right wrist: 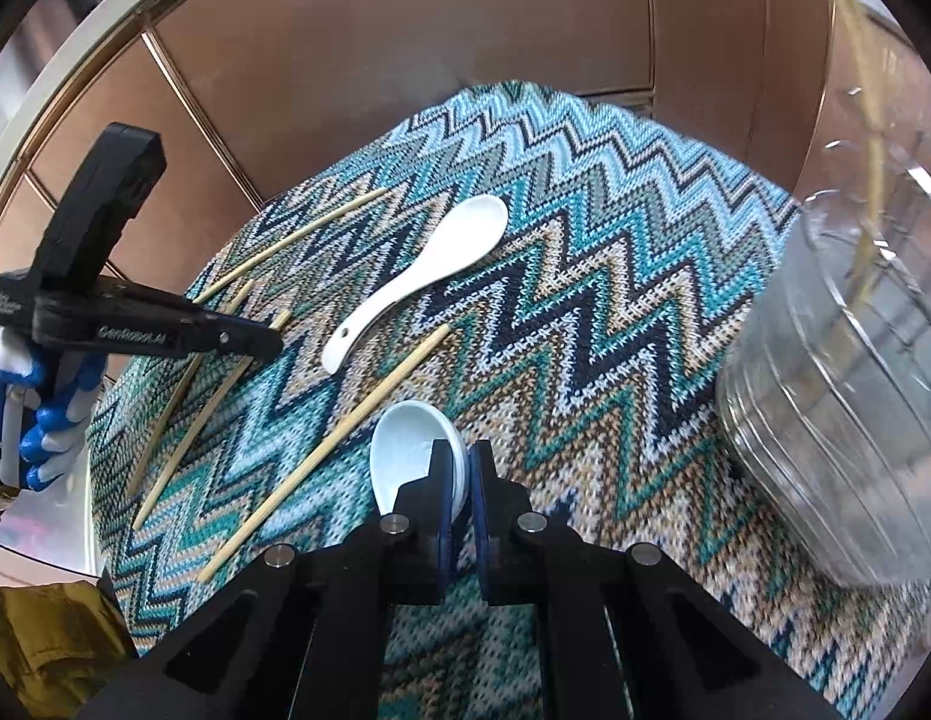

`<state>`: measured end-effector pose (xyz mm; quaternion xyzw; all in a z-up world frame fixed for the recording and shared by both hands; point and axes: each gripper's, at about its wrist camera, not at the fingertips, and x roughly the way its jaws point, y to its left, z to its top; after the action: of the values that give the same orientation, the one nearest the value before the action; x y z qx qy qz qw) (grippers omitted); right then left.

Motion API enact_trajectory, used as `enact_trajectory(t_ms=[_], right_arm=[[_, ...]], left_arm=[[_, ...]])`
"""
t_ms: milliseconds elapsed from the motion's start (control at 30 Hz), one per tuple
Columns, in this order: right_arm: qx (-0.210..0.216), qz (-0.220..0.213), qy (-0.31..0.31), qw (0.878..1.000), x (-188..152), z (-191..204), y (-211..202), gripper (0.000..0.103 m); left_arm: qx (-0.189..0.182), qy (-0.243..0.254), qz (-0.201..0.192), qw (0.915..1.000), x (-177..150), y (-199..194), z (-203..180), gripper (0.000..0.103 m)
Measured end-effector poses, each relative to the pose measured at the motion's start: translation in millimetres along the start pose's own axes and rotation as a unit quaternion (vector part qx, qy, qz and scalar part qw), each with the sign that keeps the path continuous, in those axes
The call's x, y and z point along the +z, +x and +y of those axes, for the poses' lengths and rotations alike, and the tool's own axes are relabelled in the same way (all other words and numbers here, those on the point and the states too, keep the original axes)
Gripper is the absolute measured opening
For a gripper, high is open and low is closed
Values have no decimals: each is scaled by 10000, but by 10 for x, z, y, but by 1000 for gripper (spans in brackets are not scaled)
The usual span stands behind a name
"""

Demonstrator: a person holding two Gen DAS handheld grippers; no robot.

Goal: Organize utensils
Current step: 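Grasp a chopstick with the left gripper while the right lifts the white spoon, then carry the white spoon and chopstick over the wire holder with both grippers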

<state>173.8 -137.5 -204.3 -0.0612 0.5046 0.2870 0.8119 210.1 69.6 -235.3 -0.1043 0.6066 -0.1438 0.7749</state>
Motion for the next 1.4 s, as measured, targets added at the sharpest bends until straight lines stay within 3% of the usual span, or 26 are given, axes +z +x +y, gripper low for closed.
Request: enact_trajectory(t_ms=[267, 567, 800, 1033, 1233, 1333, 1400], right_arm=[[-479, -697, 59, 9964, -239, 236, -569, 6], [-1145, -1789, 359, 9765, -595, 415, -1444, 6], [-1831, -2647, 683, 9443, -732, 358, -2126, 6], [-2505, -3628, 906, 8930, -494, 149, -2609, 6], [-3179, -4112, 881, 8498, -138, -72, -2514, 6], [-3371, -4168, 940, 8389, -21, -247, -2337, 6], [-3431, -4190, 968, 8351, 25, -348, -2247, 6]], left_arm=[[-157, 96, -834, 9963, -280, -482, -7, 5], [-535, 294, -2139, 9749, -614, -1367, -233, 5], [-814, 694, -2946, 9496, -550, -1949, -763, 5], [-1436, 916, -3620, 9165, -135, -2268, -1448, 5], [-1804, 1038, -4130, 8867, 291, -2200, -2074, 5], [-1897, 1021, -4341, 8747, 535, -1991, -2370, 5], [-1840, 977, -4438, 8716, 660, -1827, -2487, 5]])
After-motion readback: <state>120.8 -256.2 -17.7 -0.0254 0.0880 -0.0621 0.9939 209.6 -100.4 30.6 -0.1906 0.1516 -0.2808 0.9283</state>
